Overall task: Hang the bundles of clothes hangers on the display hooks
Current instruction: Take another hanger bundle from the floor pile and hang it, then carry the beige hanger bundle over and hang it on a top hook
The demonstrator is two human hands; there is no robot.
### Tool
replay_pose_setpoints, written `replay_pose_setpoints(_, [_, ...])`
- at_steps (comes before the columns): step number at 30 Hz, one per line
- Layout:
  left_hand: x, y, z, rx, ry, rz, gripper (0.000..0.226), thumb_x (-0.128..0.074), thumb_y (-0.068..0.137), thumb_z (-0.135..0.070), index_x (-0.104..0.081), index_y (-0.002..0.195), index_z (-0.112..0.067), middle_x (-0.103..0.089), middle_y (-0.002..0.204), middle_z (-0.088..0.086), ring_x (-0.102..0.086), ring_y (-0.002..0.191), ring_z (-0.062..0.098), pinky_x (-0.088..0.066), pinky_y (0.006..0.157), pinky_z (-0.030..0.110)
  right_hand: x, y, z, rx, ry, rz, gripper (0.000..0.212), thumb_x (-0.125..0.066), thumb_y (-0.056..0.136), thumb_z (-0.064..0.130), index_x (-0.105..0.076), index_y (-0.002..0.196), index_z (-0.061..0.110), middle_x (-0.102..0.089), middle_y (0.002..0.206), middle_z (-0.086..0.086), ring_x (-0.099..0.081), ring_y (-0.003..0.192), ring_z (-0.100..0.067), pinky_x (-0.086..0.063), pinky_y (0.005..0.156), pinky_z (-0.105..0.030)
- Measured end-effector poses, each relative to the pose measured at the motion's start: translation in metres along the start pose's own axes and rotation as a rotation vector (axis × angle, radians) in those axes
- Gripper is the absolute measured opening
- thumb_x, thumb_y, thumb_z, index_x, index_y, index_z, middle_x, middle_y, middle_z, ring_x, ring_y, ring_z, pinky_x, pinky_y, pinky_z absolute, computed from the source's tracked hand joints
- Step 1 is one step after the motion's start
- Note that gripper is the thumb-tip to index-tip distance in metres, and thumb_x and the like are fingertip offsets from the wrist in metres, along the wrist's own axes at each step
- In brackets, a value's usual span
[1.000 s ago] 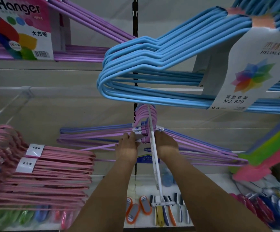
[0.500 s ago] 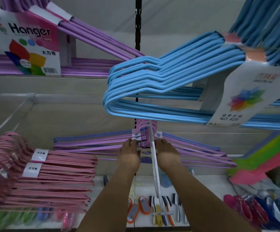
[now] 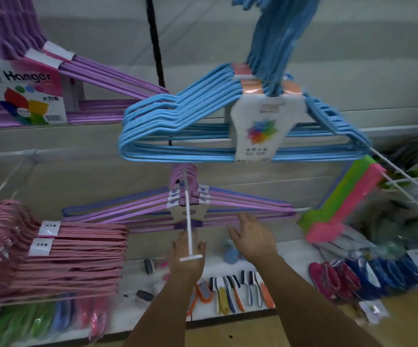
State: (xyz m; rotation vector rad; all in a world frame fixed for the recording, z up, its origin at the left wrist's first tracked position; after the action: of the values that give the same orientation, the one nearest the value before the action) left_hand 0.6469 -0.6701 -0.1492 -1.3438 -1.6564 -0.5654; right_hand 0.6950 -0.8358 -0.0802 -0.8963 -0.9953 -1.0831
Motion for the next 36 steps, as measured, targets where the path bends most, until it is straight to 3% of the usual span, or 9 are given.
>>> replay_pose_setpoints(5, [-0.035, -0.055, -0.074, -0.172, 0.081, 0.084, 0.052, -0.029, 0.102, -0.038, -0.026, 0.148, -0.014, -0.028, 0.155, 0.004, -0.024, 0.142, 0.019, -0.019, 0.116, 0.033, 0.023, -0.072, -0.079, -0.134, 0.023, -0.056, 0.045, -0.038, 0.099, 0.042, -0.044, 0.134, 0.013, -0.053, 0.131, -0.010, -0.052, 0.118, -0.029, -0.043, 0.090, -0.036])
replay_pose_setpoints(10, [-0.057, -0.118, -0.160, -0.314, 0.102, 0.129, 0.051, -0.031, 0.102, -0.039, -0.035, 0.144, -0.010, -0.040, 0.147, 0.009, -0.039, 0.133, 0.026, -0.029, 0.111, 0.036, 0.047, -0.171, -0.172, -0.303, 0.068, -0.141, 0.051, -0.034, 0.099, 0.048, -0.041, 0.140, 0.017, -0.052, 0.135, -0.006, -0.050, 0.123, -0.025, -0.041, 0.095, -0.033])
replay_pose_setpoints(15, [-0.098, -0.186, -0.250, -0.518, 0.132, 0.207, 0.053, -0.030, 0.101, -0.041, -0.037, 0.142, -0.008, -0.037, 0.149, 0.012, -0.032, 0.138, 0.026, -0.025, 0.113, 0.038, 0.075, -0.277, -0.264, -0.531, 0.149, -0.247, 0.045, -0.036, 0.097, 0.051, -0.052, 0.122, 0.017, -0.060, 0.120, -0.005, -0.057, 0.110, -0.025, -0.045, 0.083, -0.034])
replay_pose_setpoints(18, [-0.126, -0.230, -0.301, -0.630, 0.161, 0.251, 0.052, -0.030, 0.102, -0.041, -0.033, 0.144, -0.011, -0.035, 0.150, 0.009, -0.032, 0.138, 0.025, -0.024, 0.114, 0.040, 0.092, -0.337, -0.309, -0.660, 0.126, -0.294, 0.047, -0.033, 0.097, 0.052, -0.048, 0.127, 0.019, -0.060, 0.120, -0.003, -0.056, 0.110, -0.024, -0.045, 0.084, -0.034])
replay_pose_setpoints(21, [-0.162, -0.278, -0.354, -0.747, 0.190, 0.336, 0.050, -0.030, 0.102, -0.040, -0.035, 0.144, -0.014, -0.035, 0.150, 0.006, -0.032, 0.138, 0.023, -0.023, 0.114, 0.041, 0.104, -0.400, -0.354, -0.810, 0.134, -0.354, 0.050, -0.033, 0.097, 0.053, -0.046, 0.133, 0.020, -0.058, 0.126, -0.002, -0.053, 0.117, -0.023, -0.043, 0.087, -0.032])
replay_pose_setpoints(25, [-0.207, -0.326, -0.410, -0.889, 0.210, 0.413, 0.046, -0.031, 0.099, -0.046, -0.047, 0.132, -0.016, -0.050, 0.138, 0.005, -0.046, 0.125, 0.024, -0.037, 0.103, 0.040, 0.115, -0.469, -0.399, -0.975, 0.178, -0.413, 0.055, -0.033, 0.097, 0.054, -0.042, 0.139, 0.020, -0.051, 0.139, -0.001, -0.048, 0.126, -0.022, -0.040, 0.094, -0.032])
replay_pose_setpoints(30, [-0.257, -0.380, -0.475, -1.052, 0.239, 0.519, 0.054, -0.029, 0.100, -0.046, -0.038, 0.141, -0.012, -0.039, 0.148, 0.006, -0.031, 0.138, 0.022, -0.026, 0.113, 0.042, 0.124, -0.541, -0.454, -1.199, 0.246, -0.496, 0.060, -0.032, 0.097, 0.056, -0.040, 0.143, 0.018, -0.045, 0.145, -0.003, -0.045, 0.130, -0.023, -0.038, 0.100, -0.034])
replay_pose_setpoints(36, [-0.304, -0.418, -0.549, -1.234, 0.263, 0.581, 0.051, -0.030, 0.101, -0.045, -0.042, 0.137, -0.012, -0.044, 0.142, 0.006, -0.040, 0.130, 0.023, -0.030, 0.105, 0.037, 0.123, -0.595, -0.510, -1.386, 0.323, -0.602, 0.060, -0.030, 0.093, 0.062, -0.042, 0.142, 0.028, -0.041, 0.148, 0.005, -0.041, 0.134, -0.019, -0.042, 0.100, -0.040])
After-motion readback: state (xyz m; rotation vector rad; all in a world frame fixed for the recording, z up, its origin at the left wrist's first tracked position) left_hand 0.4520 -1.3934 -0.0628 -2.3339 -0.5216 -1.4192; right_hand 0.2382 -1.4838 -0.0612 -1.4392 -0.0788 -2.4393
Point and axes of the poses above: each hand's wrist, its own y-axis towards the middle knuckle, its own x-axis out of the back of the hand, z = x × y, the point moved 9 cm from there along y, towards the middle knuckle
